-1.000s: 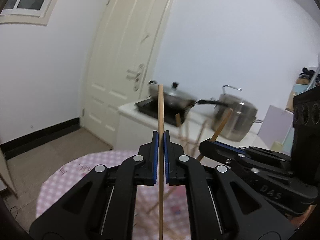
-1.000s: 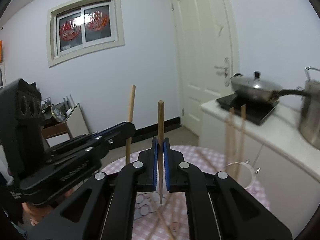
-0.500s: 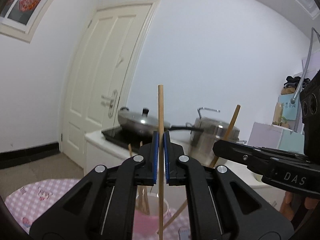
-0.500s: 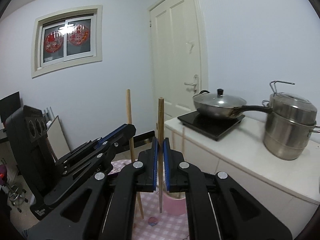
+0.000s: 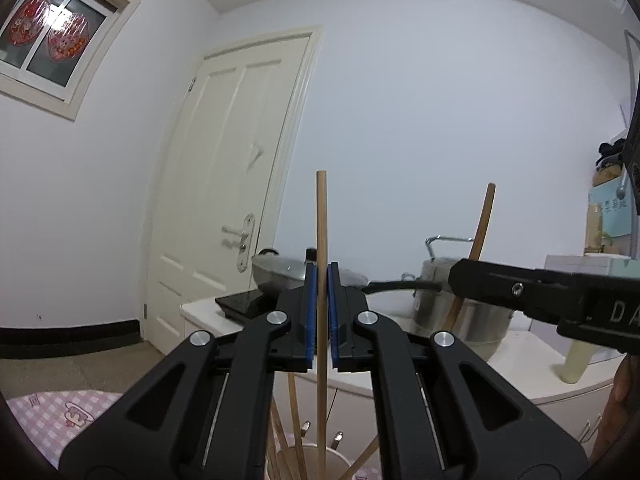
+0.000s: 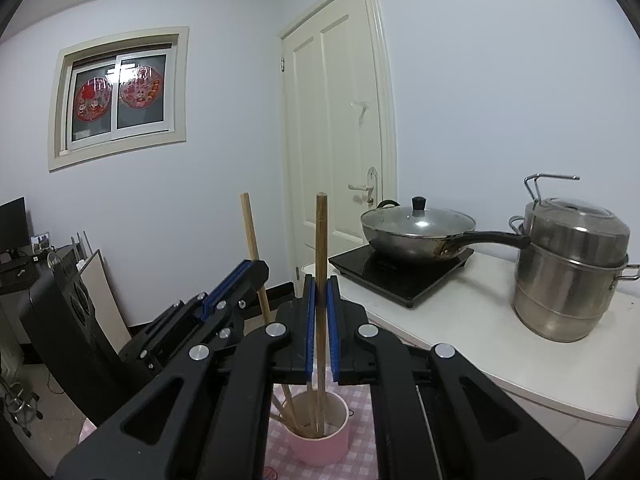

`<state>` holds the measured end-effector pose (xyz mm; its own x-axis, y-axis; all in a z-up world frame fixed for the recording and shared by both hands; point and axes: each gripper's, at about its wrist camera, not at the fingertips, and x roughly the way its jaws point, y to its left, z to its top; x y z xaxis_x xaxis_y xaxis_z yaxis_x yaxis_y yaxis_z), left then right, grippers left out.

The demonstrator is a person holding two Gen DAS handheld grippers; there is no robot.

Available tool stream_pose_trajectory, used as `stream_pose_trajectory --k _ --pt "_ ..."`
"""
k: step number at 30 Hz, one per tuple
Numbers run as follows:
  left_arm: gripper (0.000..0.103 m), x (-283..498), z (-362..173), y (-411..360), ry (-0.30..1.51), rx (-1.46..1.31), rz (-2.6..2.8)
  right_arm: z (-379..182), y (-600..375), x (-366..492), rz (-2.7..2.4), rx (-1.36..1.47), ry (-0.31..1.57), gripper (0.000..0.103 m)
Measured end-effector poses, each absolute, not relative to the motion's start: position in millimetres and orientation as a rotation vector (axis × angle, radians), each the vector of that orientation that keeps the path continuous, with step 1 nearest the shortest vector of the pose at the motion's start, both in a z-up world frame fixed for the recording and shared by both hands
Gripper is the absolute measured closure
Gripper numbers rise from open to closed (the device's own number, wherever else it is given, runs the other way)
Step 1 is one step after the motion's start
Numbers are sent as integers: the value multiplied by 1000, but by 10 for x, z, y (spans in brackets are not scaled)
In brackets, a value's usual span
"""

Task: Organize utensils
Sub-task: 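Lift both chopsticks upright and lower them into the pink cup, then open both grippers to release the chopsticks into the cup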

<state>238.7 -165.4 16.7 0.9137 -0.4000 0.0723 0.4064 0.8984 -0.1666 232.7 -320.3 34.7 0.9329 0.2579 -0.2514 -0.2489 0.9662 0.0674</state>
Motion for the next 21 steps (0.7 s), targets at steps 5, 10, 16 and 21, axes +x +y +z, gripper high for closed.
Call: stream_pose_trajectory --k 5,10,16,21 --pt "97 2466 -25 -1719 4 -142 -406 124 -3209 2449 269 46 314 99" --pt "97 2409 -97 -1703 -9 -107 -401 -53 -3209 2493 254 50 355 99" --pt "97 2369 -116 -1710 -24 -89 -420 -189 -3199 2496 232 50 386 99" --pt "96 2427 -79 -1679 19 -96 -436 -288 -3203 2507 228 59 425 99"
